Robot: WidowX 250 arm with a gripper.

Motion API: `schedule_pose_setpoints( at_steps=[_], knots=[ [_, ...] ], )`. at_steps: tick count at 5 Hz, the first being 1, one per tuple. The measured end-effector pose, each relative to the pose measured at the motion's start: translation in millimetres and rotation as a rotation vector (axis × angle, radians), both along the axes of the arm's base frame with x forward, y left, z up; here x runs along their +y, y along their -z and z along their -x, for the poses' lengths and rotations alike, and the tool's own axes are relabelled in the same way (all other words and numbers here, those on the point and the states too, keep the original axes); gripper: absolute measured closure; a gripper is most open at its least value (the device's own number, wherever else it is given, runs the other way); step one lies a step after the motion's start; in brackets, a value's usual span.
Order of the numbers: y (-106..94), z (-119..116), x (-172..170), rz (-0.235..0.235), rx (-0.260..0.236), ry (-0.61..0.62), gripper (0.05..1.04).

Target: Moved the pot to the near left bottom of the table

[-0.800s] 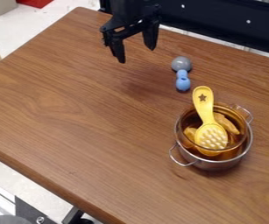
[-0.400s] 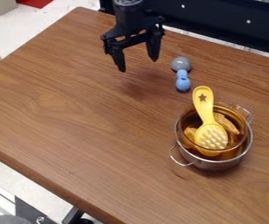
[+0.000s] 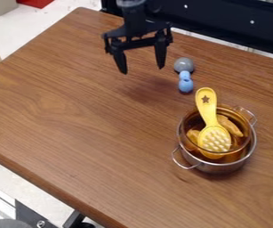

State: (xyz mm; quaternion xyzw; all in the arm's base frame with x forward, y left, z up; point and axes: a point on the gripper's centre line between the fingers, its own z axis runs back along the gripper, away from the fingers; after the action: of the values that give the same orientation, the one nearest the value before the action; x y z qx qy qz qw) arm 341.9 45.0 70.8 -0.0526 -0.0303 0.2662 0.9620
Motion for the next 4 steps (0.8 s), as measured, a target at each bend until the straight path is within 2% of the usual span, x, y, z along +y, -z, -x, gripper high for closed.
schedule_pose_setpoints(
  at_steps=[1, 2, 3, 4],
  knots=[
    [-8.7, 13.7, -18.6, -0.005, 0.008, 0.249, 0.085],
    [-13.7, 26.2, -38.9, 0.002, -0.01, 0.499, 0.085],
    [-12.3, 36.8, -56.9, 0.033, -0.009, 0.695, 0.085],
    [-5.8, 43.1, -69.2, 0.063, -0.02, 0.822, 0.085]
  ],
)
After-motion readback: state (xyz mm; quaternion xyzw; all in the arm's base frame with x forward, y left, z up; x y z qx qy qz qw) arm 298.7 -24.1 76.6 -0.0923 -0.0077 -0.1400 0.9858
